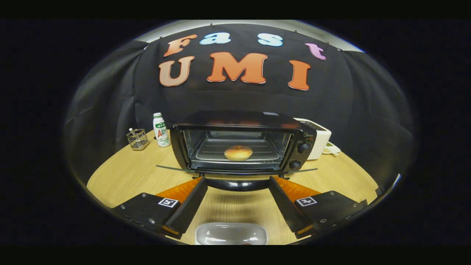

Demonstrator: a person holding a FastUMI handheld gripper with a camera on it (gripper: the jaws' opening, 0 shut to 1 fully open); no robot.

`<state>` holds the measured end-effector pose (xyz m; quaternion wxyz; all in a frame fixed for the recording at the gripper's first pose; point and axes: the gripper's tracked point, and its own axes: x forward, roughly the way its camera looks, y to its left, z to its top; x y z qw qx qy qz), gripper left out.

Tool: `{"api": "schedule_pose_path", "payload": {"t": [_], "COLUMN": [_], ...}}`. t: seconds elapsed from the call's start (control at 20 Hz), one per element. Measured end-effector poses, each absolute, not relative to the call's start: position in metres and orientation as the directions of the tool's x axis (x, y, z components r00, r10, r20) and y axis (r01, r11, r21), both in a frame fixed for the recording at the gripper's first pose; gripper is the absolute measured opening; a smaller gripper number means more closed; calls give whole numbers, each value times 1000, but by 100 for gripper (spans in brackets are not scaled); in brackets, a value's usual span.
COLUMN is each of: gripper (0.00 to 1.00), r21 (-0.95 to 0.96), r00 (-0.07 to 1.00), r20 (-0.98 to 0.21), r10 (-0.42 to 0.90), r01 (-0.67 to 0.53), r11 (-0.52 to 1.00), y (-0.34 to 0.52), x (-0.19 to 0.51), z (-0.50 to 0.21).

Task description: Open the toaster oven, put the food inside, and close the toaster oven door.

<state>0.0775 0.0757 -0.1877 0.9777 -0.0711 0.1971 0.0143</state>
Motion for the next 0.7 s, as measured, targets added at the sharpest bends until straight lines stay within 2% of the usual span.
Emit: {"api": "schedule_pose_path", "payload": {"t": [0.3,0.45,0.7], "gripper": [100,100,100], "r21": [-152,-109,-52], "r00": [941,934,956], "r20": [-338,-358,-294], "r10": [-4,-5,3], "r01": [-51,-36,-19], "r11": [987,993,998], "y": [81,85,91], "x": [110,130,154], "z": [-162,-165,-145]}}
